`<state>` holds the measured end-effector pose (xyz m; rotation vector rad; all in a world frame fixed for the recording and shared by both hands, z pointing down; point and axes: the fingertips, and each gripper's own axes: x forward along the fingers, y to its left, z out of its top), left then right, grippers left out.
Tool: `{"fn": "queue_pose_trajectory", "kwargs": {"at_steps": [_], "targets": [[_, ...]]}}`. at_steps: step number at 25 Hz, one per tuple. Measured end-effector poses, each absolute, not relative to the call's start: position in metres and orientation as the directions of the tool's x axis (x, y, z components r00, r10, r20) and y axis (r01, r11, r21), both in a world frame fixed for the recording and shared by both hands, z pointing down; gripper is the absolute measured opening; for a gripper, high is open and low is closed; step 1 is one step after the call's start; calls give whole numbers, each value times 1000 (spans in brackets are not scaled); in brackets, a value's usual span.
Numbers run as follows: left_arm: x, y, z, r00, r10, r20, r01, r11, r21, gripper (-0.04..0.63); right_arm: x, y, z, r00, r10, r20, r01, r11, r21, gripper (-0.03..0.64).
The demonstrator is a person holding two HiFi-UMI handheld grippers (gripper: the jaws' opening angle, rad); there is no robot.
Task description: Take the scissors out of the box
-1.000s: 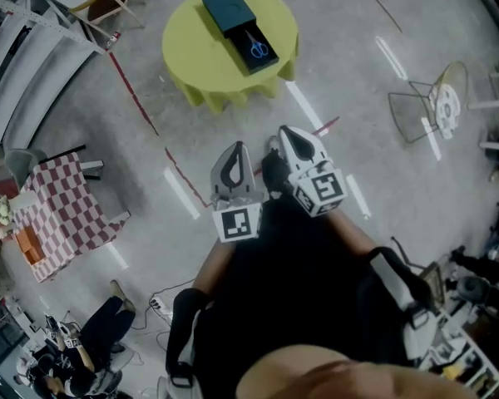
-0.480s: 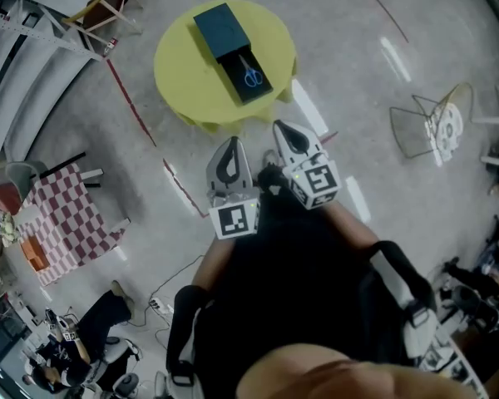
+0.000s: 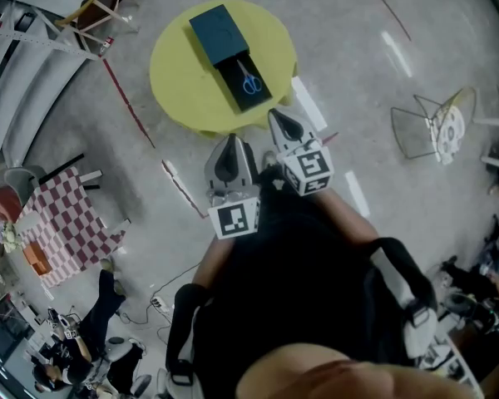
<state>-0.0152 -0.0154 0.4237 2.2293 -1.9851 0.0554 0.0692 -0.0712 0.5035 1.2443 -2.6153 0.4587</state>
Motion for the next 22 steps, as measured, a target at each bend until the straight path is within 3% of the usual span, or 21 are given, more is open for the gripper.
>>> {"fn": "queue_pose_trajectory", "kwargs": {"at_steps": [22], "targets": [[-63, -118, 448, 160, -971, 179, -980, -134, 150, -6, 24, -159, 623, -533, -605, 591, -827, 520, -213, -5]]}}
